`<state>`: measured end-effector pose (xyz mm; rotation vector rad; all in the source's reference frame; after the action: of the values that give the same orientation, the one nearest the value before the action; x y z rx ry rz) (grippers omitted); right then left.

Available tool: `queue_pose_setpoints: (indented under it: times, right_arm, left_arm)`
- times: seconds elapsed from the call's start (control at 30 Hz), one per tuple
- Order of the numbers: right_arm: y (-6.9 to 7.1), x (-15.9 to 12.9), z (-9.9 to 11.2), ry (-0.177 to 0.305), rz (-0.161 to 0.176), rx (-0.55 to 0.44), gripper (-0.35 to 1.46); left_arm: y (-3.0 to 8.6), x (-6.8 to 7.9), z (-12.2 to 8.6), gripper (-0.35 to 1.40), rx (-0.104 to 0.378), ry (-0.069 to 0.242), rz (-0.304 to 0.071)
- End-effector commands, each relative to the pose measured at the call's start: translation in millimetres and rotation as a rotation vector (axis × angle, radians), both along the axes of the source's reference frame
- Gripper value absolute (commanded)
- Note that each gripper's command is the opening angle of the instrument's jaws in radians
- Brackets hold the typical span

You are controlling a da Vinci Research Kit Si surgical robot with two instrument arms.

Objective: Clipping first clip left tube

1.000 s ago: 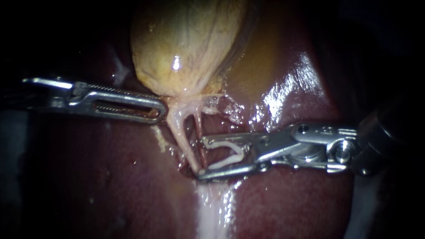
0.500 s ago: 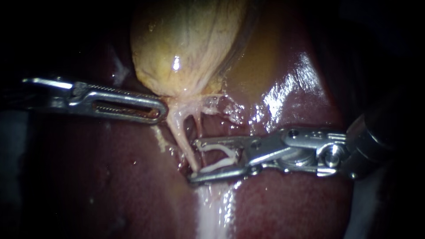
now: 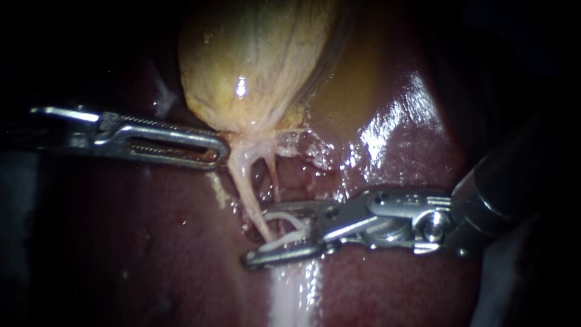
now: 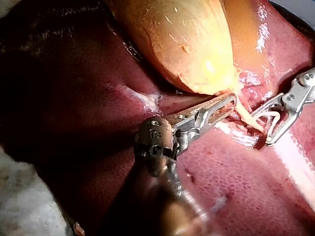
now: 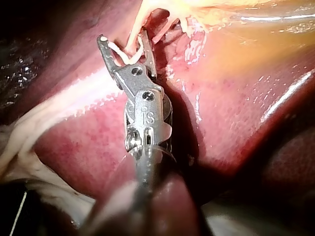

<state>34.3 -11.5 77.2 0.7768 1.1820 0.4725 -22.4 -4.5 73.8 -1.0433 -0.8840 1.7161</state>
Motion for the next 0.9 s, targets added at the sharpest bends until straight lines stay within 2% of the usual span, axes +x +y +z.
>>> queue_pose_setpoints:
  times: [0.03, 0.2, 0.4, 0.6, 0.7, 0.9]
  right_arm:
    - [-0.1, 0.0, 0.0, 0.0, -0.003, 0.008, 0.48]
    - [-0.5, 0.6, 0.0, 0.032, -0.014, 0.045, 0.48]
    - [-0.8, 1.3, -0.1, 0.041, -0.029, 0.065, 0.48]
    - [-1.5, 2.3, 0.7, 0.053, -0.049, 0.065, 0.46]
    - [-1.8, 2.7, 1.0, 0.032, -0.071, 0.056, 0.46]
    - [-1.8, 3.2, 0.9, 0.029, -0.072, 0.054, 0.46]
  left_arm:
    - [0.0, 0.0, 0.0, -0.35, 0.0, 0.0, 0.0]
    - [0.0, -0.1, 0.0, -0.35, 0.0, 0.0, 0.0]
    - [0.0, -0.1, 0.0, -0.35, 0.0, 0.0, 0.0]
    - [0.0, -0.3, 0.0, -0.35, 0.0, 0.001, -0.001]
    - [0.1, -0.3, 0.0, -0.35, 0.0, 0.001, -0.001]
    - [0.1, -0.4, 0.0, -0.35, 0.0, 0.001, -0.002]
